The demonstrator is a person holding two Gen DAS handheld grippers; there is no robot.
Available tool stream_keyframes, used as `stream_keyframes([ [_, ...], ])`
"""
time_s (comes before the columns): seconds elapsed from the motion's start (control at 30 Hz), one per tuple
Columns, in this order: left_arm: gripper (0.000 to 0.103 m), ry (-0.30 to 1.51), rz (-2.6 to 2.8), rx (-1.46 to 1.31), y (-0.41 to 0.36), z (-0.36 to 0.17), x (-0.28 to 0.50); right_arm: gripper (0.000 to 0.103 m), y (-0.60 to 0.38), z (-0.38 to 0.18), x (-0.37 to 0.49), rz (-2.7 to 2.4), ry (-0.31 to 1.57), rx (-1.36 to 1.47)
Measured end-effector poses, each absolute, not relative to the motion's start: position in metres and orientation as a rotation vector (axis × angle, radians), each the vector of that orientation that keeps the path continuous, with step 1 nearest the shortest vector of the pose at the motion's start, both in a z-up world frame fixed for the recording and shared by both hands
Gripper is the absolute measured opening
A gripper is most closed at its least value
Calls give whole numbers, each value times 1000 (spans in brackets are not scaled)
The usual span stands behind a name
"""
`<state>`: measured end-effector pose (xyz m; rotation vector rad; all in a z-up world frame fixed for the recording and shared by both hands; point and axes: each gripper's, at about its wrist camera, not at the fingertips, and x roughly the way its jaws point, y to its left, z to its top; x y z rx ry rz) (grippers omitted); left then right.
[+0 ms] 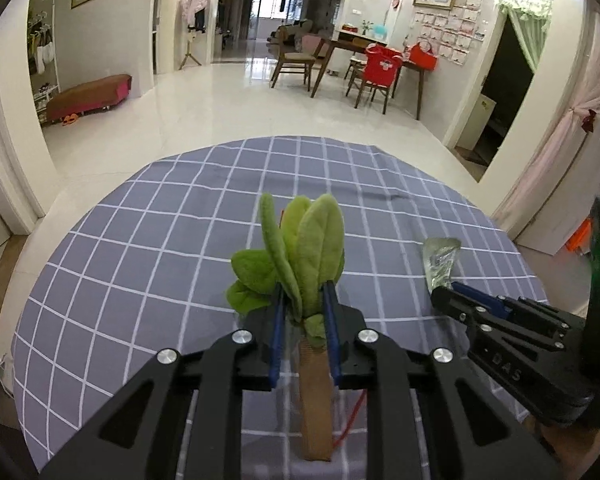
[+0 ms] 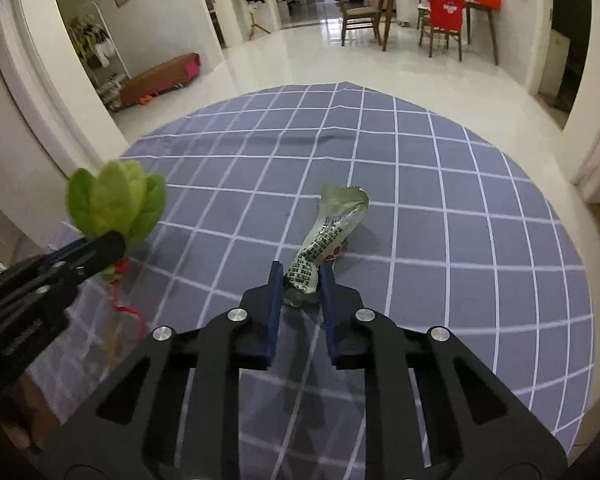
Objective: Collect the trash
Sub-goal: 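Carry the vegetable and silver wrapper over the blue bucket and release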
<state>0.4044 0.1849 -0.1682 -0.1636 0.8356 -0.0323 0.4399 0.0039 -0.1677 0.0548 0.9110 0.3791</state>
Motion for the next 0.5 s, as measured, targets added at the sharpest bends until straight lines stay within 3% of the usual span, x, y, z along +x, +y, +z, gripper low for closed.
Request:
stream_keyframes([
  [0.5,18,717,-231,-70,73,-100,314,17,-142,-97,297,408,681,290],
])
